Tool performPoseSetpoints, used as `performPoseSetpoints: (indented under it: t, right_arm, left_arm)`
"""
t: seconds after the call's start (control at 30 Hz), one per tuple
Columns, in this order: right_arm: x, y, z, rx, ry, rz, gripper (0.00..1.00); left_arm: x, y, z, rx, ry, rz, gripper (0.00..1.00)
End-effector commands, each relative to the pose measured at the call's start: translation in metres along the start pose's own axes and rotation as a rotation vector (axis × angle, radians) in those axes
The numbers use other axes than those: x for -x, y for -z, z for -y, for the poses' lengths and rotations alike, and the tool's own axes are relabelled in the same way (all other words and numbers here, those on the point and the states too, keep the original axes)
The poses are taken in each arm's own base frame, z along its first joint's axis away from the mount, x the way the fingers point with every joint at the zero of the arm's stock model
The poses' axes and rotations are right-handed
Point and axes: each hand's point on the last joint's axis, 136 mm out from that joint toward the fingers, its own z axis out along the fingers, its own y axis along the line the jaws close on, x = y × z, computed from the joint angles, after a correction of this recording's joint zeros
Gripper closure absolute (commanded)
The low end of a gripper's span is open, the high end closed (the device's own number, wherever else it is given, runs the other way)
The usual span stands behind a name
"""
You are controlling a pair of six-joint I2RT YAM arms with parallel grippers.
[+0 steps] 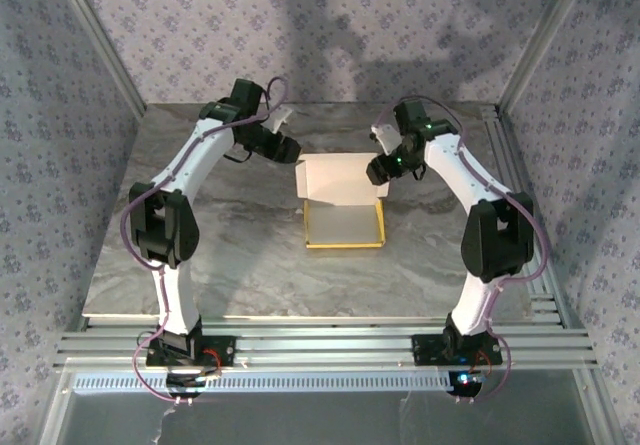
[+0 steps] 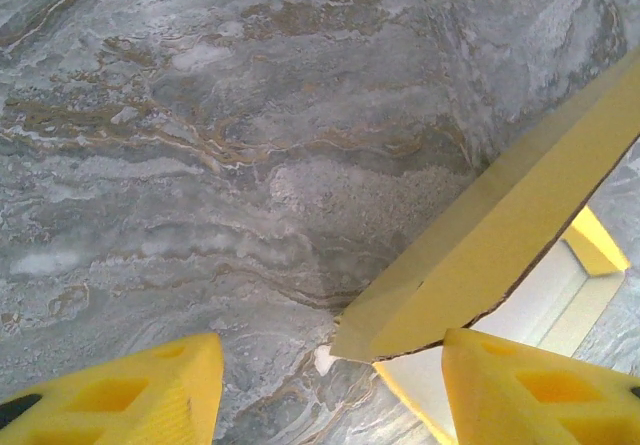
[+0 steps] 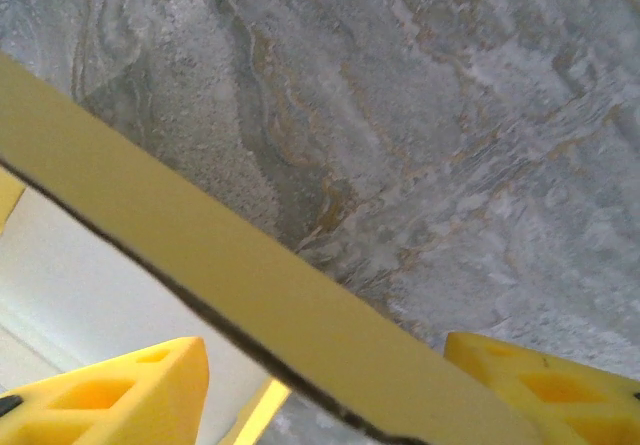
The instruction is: Fold the paper box
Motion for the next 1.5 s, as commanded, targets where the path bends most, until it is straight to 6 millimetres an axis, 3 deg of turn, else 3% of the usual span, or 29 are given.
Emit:
performPoseSetpoints:
  t: [0.0,0.2,0.27,0.43,0.6,0.73,0.87,1.2,1.33,1.37,1.47]
  right_arm:
    - [0.01,0.011,0.005,-0.052,0.064,-0.006,0.37]
    - [0.015,0.049,-0.005,-0.053,0.112,0.132,0.34]
    - [0.013,0.05,-0.004,-0.053,0.143,0.108,0.35]
    - [0.007,0.026,0.005,-0.067,0.183,0.022,0.37]
    - [0.012,0.018,0.014,-0.131,0.234,0.001,0.38]
    - [0.021,0.03,0.022,-0.187,0.259,0.035,0.37]
    - [0.022,0.042,0.015,-0.153,0.301,0.089,0.33]
    - [0.031,0.029,0.02,-0.086,0.336,0.077,0.33]
    - [0.032,0.027,0.016,-0.046,0.344,0.068,0.35]
    - [0.031,0.024,0.016,-0.043,0.342,0.058,0.37]
    - [0.025,0.016,0.017,-0.036,0.335,0.024,0.48]
  left_arm:
    - [0.004,0.009,-0.001,0.026,-0.067,-0.009,0.41]
    - [0.012,0.038,0.017,0.002,-0.078,0.108,0.4]
    - [0.011,0.047,0.022,0.003,-0.094,0.11,0.4]
    - [0.003,0.062,0.033,-0.003,-0.2,0.094,0.4]
    - [-0.01,0.05,0.043,-0.017,-0.336,0.054,0.38]
    - [-0.012,0.034,0.046,-0.019,-0.396,0.001,0.36]
    - [-0.017,0.019,0.05,-0.052,-0.415,-0.064,0.36]
    - [-0.017,-0.012,0.033,0.012,-0.453,-0.139,0.37]
    - [-0.025,-0.022,0.038,-0.029,-0.446,-0.167,0.4]
    - [-0.019,-0.02,0.04,-0.026,-0.455,-0.154,0.4]
    - [-0.02,-0.025,0.039,-0.025,-0.448,-0.173,0.45]
